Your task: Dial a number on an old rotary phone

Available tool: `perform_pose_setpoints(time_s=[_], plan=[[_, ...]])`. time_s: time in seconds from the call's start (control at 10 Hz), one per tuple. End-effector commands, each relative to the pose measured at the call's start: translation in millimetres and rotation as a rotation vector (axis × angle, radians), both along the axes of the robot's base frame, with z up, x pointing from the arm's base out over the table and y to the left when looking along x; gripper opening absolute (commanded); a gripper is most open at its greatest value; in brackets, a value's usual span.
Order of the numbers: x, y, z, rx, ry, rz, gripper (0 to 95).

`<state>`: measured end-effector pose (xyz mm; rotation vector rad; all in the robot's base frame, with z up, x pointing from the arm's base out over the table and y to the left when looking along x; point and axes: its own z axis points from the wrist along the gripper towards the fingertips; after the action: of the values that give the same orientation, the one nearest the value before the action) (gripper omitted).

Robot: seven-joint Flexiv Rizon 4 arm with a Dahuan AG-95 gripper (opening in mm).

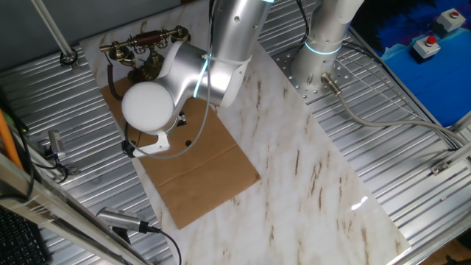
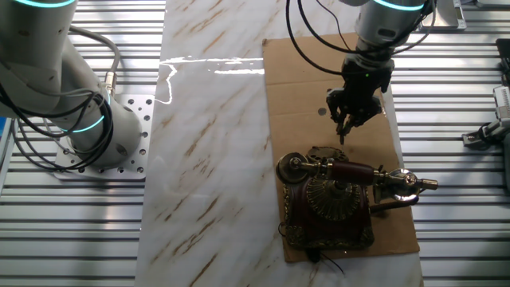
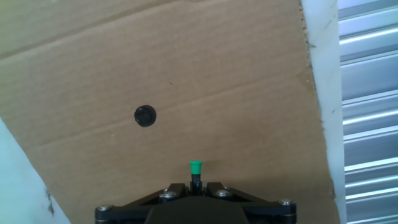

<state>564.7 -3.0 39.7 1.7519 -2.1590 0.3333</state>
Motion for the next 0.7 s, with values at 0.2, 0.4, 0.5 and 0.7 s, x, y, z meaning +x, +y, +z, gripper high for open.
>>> perform_pose_setpoints(time_s=[0.2,0.4,0.5,0.7], plan=[[0.9,-1.1,-1.3,0.005,0.0,-0.003,0.0],[-0.3,-1.4,-2.1,0.019,-0.001,-0.005,0.0],[-1.1,-1.7,-2.6,0.026,-0.005,-0.008,0.0],[-3.0,-2.2,-4.0,0.045,-0.006,-0.005,0.0]])
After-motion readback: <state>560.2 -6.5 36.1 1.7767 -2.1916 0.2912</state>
